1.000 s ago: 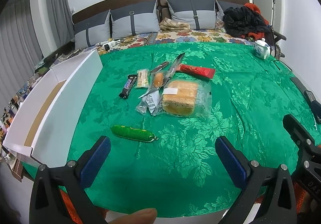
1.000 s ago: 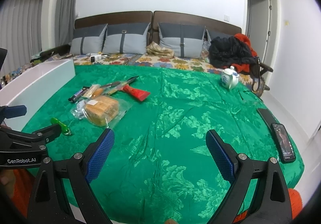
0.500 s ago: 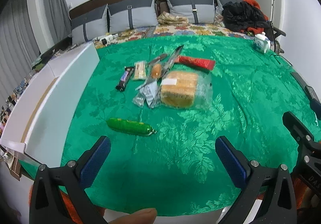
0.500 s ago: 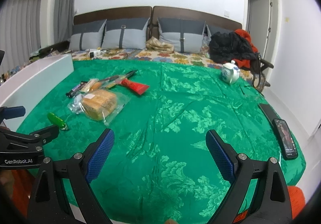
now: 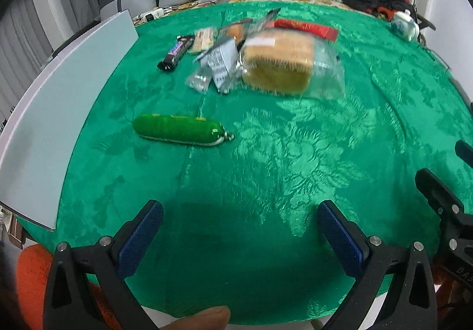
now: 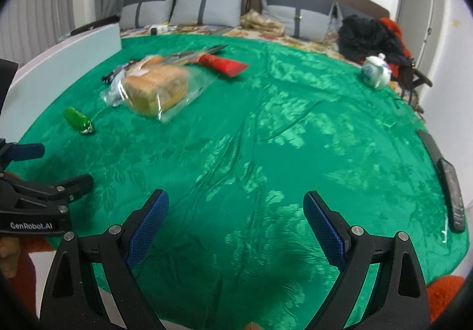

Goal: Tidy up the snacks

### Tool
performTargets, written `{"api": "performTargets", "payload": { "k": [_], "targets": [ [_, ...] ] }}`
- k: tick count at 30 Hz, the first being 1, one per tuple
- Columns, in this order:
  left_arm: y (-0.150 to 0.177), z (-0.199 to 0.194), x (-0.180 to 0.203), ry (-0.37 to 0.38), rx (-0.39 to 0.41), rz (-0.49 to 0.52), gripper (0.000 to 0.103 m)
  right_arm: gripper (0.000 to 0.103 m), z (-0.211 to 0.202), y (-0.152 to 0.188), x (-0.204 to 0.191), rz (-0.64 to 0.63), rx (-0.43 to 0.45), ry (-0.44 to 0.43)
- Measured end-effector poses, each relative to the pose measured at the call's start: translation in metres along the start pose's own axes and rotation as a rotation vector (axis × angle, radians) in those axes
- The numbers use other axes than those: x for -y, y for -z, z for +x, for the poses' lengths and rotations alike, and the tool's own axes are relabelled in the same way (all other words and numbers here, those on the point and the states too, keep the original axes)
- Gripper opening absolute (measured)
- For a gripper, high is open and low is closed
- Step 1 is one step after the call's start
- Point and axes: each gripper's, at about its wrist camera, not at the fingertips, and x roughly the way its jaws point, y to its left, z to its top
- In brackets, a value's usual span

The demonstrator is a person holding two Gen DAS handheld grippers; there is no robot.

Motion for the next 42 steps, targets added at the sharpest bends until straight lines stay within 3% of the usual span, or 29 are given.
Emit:
{"api": "performTargets", "payload": {
  "k": [10,42],
  "targets": [
    [0.001,0.009,-0.012,0.065,-0.010,-0.078,0.103,0.094,0.023,0.006,0.007,0.035,-0.070,-0.048],
    [0.005,0.009,-0.013,0.054,0.016,-0.086,0.103,0.095,0.026,0.006,0.008,0.073,-0.078,-0.046]
  ]
}}
